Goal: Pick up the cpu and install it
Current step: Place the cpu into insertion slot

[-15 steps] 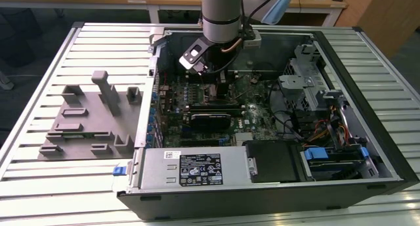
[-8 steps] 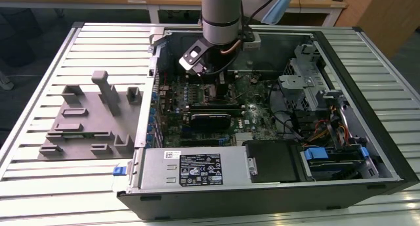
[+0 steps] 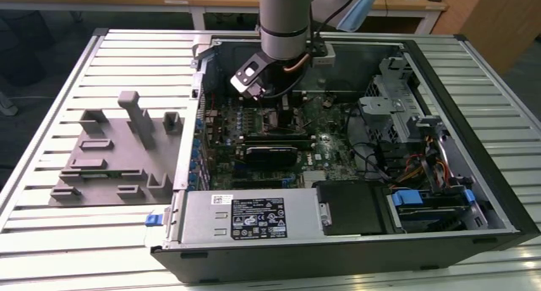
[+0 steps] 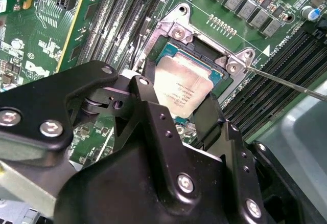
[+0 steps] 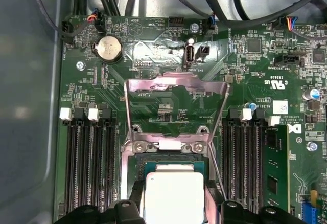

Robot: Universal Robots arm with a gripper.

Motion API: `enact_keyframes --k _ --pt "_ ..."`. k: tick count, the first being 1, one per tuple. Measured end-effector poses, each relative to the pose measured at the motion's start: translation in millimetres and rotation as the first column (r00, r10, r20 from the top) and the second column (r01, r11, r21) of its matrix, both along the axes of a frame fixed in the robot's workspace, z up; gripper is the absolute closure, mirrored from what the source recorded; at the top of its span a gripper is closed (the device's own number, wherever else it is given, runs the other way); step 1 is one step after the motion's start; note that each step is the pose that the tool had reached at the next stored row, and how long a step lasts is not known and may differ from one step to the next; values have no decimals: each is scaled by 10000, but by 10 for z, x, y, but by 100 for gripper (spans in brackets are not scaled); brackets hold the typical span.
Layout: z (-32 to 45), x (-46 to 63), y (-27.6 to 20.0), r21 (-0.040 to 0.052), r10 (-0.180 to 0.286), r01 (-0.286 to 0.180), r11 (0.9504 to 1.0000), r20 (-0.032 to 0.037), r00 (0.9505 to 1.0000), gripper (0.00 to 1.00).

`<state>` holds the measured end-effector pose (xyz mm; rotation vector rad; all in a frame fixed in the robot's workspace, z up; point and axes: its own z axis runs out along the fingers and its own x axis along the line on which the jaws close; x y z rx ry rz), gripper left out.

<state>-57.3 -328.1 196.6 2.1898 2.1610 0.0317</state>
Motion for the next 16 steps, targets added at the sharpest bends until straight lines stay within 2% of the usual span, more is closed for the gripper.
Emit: enact_keyframes --k 16 --pt "-54 1 28 10 -37 37 10000 -1 10000 46"
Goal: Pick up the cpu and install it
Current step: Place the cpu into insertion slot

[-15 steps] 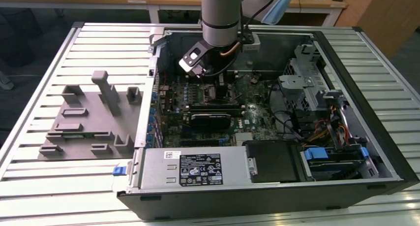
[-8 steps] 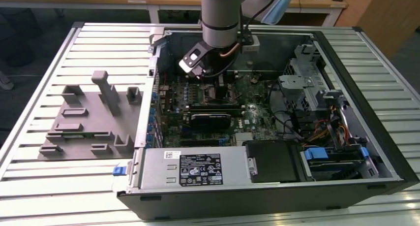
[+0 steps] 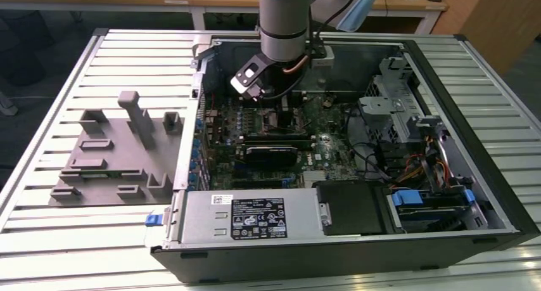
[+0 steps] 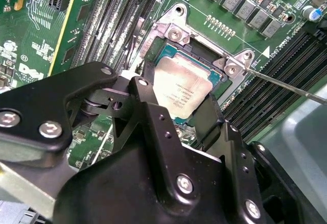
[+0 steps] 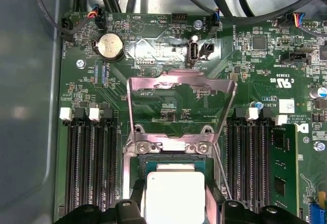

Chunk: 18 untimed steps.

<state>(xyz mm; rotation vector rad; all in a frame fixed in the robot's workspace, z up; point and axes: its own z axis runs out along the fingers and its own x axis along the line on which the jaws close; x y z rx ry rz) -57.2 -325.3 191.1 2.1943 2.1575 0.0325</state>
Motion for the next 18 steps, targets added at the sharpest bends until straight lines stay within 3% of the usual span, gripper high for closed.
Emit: enact_keyframes --k 18 --pt "-1 19 3 1 0 0 10000 1 10000 46"
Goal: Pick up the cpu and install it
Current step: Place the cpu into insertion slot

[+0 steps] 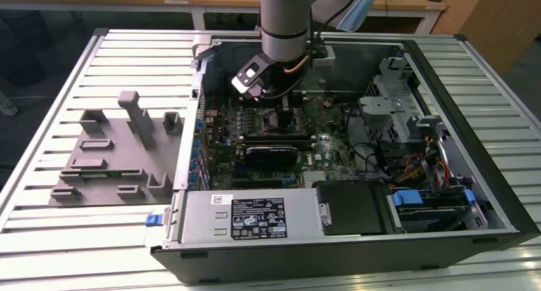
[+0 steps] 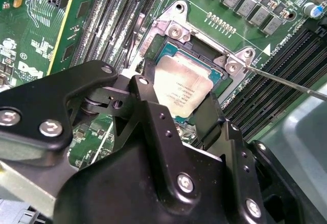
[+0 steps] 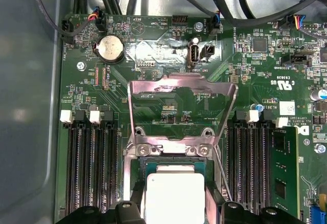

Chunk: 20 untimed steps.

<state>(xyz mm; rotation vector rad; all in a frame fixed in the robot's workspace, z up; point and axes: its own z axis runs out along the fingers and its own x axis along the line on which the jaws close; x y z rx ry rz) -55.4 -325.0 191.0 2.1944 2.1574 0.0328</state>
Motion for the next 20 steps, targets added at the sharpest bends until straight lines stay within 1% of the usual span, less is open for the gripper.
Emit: enact_keyframes --k 13,15,16,20 --pt "-1 19 1 3 0 0 10000 5 10000 46" --pt "-5 22 3 15 1 -1 10000 10 10000 45" --pt "-4 21 2 9 1 -1 10000 7 10000 39" --pt "0 20 0 0 -1 1 10000 0 10000 39"
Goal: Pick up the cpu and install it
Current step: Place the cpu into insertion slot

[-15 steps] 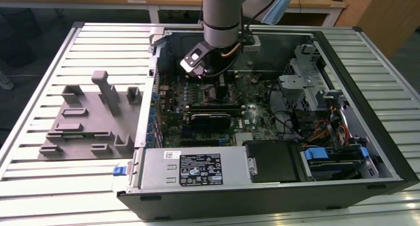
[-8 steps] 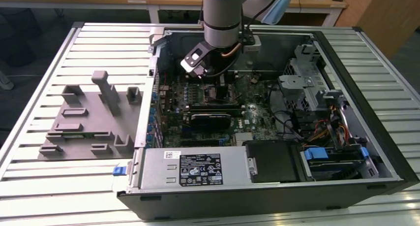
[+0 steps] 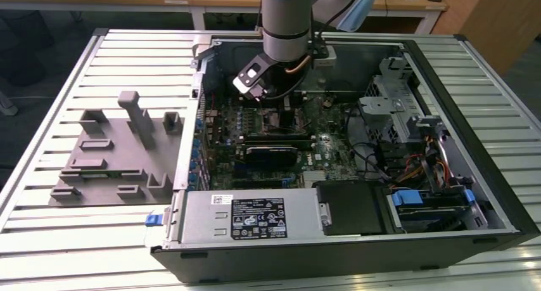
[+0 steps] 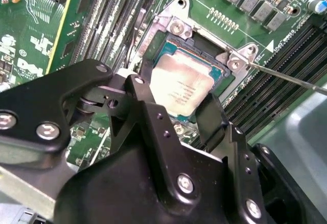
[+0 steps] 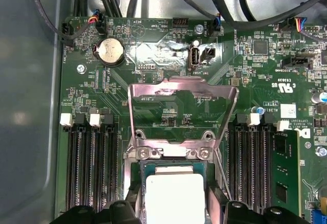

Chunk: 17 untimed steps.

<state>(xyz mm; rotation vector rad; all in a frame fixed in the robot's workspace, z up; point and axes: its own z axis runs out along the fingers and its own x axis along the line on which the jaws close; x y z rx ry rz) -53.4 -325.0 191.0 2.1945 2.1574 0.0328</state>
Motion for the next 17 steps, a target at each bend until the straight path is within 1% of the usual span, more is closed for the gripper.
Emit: enact_keyframes --k 3,13,14,15,17 --pt "13 0 0 -1 -1 1 10000 -1 10000 39" --pt "15 -1 0 0 -2 2 10000 0 10000 39" --pt "16 -1 -1 -3 -2 2 10000 -3 10000 40" --pt "16 -1 -1 -3 -3 3 10000 -3 10000 46" --pt "16 -1 0 -1 -2 2 10000 -1 10000 46"
